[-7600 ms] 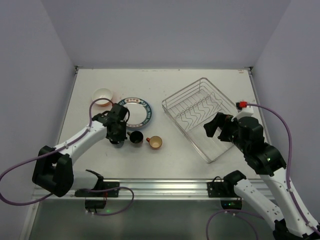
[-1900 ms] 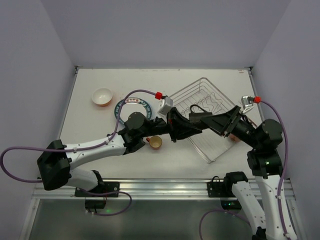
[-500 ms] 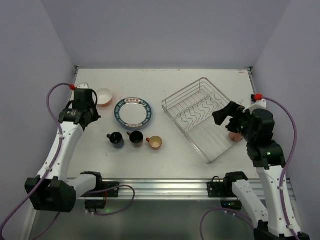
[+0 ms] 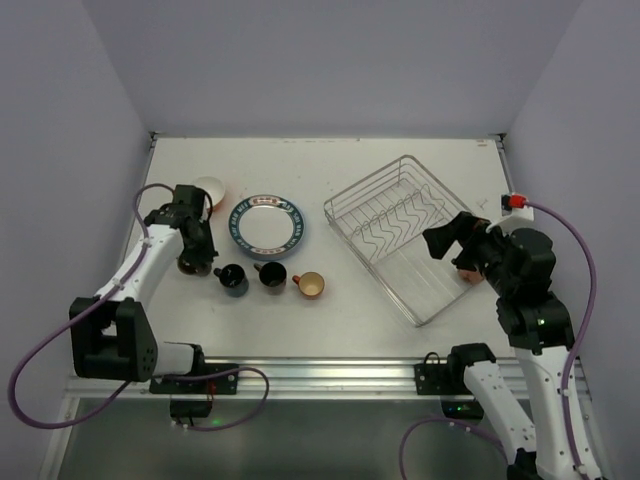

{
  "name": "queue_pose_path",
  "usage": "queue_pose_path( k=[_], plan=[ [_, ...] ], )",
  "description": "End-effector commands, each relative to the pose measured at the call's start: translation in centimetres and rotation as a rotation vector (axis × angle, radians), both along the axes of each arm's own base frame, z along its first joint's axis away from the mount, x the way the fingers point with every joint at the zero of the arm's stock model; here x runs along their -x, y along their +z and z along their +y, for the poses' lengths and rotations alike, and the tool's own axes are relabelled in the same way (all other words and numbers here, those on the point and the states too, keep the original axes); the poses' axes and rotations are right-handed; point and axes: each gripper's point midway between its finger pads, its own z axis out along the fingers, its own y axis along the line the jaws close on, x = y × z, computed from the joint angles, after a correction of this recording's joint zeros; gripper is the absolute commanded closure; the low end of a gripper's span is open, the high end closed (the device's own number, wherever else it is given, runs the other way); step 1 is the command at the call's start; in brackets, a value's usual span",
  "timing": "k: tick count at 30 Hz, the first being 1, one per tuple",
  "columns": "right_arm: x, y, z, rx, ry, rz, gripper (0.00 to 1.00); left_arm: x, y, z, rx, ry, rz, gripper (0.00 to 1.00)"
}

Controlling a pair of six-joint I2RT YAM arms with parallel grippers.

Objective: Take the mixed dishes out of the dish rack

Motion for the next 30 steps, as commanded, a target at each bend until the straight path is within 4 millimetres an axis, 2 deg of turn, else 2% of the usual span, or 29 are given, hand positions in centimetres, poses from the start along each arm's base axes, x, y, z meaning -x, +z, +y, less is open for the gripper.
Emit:
queue_pose_path(
  k=[1,7,11,16,21,22,25,28,30],
  plan=[
    [0.1,1.6,0.7,0.011,0.052,-0.078,0.01,0.8,-1.6,-1.0,0.052,-0.043,0.056,1.00],
    [0.5,1.9,0.7,0.031,0.052,-0.097,0.01,1.3,-2.8,0.3,-0.013,0.008,0.119,0.99],
    [0.6,2.0,1.0,0.040,0.064,-0.097,0.01,1.3,-3.0,1.2,-0.067,0.038,0.146,0.95],
    [0.8,2.0,1.2,0.051,0.073,-0.096,0.01,0.8,-3.4,1.4,-0.079,0.036,0.172,0.89],
    [0.9,2.1,1.3,0.064,0.074,-0.098,0.01,0.1,-3.0,1.4,-0.078,0.028,0.166,0.75],
    [0.9,2.0,1.3,0.065,0.074,-0.096,0.01,-0.1,-3.0,1.4,-0.080,0.027,0.163,0.68],
    [0.9,1.9,1.3,0.067,0.073,-0.094,0.01,-0.3,-2.5,1.8,-0.099,0.047,0.148,0.55],
    [0.7,1.7,1.3,0.072,0.071,-0.082,0.01,-1.0,-1.2,2.1,-0.104,0.061,0.104,0.49],
    [0.6,1.4,1.3,0.075,0.072,-0.069,0.01,-1.6,0.3,2.0,-0.099,0.073,0.052,0.47]
  ],
)
